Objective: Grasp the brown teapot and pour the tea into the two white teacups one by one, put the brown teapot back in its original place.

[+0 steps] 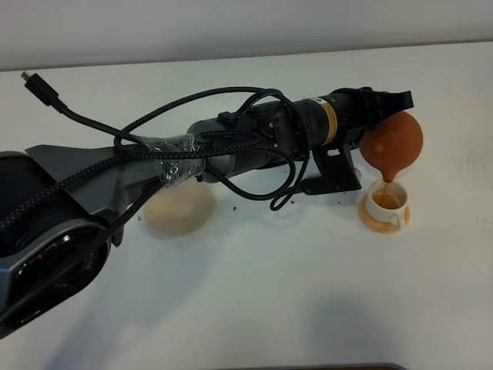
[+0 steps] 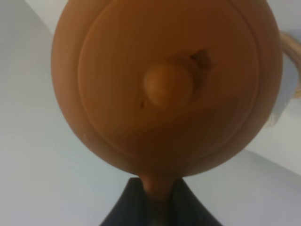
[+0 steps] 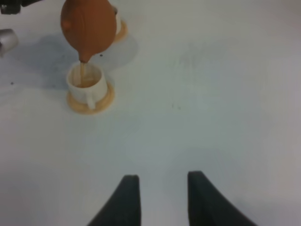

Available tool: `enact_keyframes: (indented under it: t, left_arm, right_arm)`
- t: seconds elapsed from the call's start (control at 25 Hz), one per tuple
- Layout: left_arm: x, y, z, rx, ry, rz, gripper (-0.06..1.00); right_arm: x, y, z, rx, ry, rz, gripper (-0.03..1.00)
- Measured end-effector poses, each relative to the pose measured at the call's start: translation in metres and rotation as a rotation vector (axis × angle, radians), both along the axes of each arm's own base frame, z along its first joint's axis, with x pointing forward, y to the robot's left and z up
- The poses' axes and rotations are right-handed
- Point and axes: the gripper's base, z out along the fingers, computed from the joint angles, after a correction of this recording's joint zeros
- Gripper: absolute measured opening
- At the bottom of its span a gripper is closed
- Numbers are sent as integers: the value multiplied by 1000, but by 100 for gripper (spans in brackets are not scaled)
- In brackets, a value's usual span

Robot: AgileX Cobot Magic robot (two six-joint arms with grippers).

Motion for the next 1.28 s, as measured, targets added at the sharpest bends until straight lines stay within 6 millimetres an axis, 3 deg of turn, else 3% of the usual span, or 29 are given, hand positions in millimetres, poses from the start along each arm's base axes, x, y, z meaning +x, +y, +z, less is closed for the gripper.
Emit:
enact_keyframes:
  t: [1.28]
  left_arm:
    - [-4,-7,6,43,-167,-171,11]
  right_arm:
    - [0,0,0,0,0,0,24]
